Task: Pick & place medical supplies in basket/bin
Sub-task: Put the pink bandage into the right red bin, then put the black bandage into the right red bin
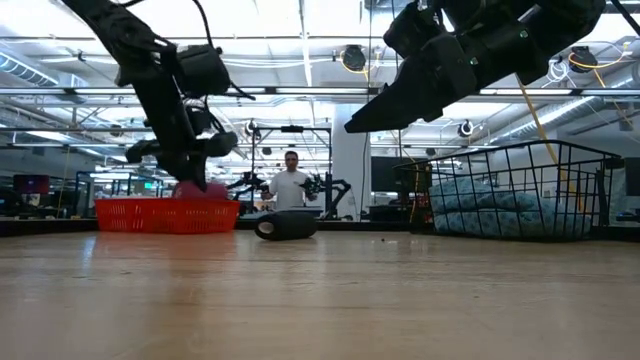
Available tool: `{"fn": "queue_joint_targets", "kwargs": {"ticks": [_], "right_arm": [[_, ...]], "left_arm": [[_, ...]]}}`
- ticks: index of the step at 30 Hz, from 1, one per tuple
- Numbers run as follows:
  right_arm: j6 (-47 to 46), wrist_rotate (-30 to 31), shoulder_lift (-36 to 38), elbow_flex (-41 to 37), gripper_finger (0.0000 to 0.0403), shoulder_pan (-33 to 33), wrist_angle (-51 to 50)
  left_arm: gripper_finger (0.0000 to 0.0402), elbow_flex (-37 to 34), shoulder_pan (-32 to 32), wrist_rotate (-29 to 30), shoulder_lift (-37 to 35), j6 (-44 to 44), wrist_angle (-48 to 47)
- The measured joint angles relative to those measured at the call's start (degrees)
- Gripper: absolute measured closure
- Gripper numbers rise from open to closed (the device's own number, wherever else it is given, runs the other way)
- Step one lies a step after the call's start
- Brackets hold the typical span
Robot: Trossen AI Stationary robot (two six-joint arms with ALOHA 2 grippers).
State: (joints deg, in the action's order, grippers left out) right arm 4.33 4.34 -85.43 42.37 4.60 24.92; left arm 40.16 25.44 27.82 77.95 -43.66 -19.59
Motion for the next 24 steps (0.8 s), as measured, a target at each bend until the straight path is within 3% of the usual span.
{"fn": "queue_joint_targets", "kwargs": {"ticks": [10,20,24], "right_arm": [[-0.29,0.00,0.00,0.00,0.0161,0.00,0.01],[-0.44,0.00,0.00,0.02,0.0161,0.00,-0.29],[-0.60,0.00,0.00,0.02,0.0161,0.00,-0.40]], "left_arm": [[0.0349,0.00,0.84,-2.99,2.34,0.19,0.20],[0.0216,0.00,0.84,-5.31,2.34,1.98,0.22],[0.0180,0.40,0.84,-5.36,2.34,8.29,0.15]]}}
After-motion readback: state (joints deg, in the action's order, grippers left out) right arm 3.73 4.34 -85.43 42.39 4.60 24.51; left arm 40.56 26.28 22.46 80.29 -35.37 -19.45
